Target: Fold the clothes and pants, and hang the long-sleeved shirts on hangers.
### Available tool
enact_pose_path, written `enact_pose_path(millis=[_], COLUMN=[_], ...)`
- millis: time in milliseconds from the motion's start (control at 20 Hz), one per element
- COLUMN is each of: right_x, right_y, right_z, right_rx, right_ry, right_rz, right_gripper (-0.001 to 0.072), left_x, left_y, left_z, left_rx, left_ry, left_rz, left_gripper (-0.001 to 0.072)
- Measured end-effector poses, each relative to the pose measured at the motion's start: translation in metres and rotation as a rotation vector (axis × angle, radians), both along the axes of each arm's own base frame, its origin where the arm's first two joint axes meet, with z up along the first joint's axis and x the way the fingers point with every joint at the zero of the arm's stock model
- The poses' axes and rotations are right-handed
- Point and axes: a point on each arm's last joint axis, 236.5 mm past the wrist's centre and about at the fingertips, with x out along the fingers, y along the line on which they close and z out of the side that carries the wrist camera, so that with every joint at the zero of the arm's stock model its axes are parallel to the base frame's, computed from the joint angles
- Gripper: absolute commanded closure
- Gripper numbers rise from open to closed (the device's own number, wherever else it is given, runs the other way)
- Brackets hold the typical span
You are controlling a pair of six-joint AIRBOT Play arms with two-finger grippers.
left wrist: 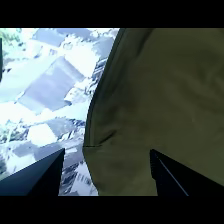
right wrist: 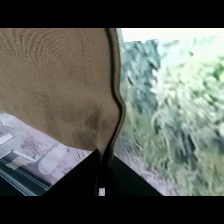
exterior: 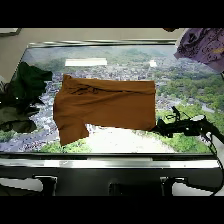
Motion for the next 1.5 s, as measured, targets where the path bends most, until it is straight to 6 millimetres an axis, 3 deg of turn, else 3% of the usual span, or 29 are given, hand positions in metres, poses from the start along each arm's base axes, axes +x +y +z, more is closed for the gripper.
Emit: enact_pose_path(millis=[200,550,1000,1500], right_x=[0.001,-0.002,-0.006,-0.007], right_y=[0.001,0.003,0.006,0.008], right_z=[0.001,0.003,0.006,0.007], right_rx=[0.005,0.021,0.037,0.047], right_ry=[0.000,0.020,0.041,0.045], right_rz=[-0.004,-0.010,-0.008,-0.006], right_gripper=[0.0690,0.0690,0.0690,0.0690], left_x=[-0.015,-0.018,-0.019,-0.026], left_y=[-0.012,-0.016,-0.038,-0.047], left_z=[-0.027,-0.055,-0.061,-0.064], left_rx=[-0.126,-0.163,-0.203,-0.212], left_ry=[-0.027,-0.053,-0.050,-0.024], left_rz=[0.058,0.081,0.026,-0.015], left_gripper=[0.0097,0.0098,0.0100,0.0113])
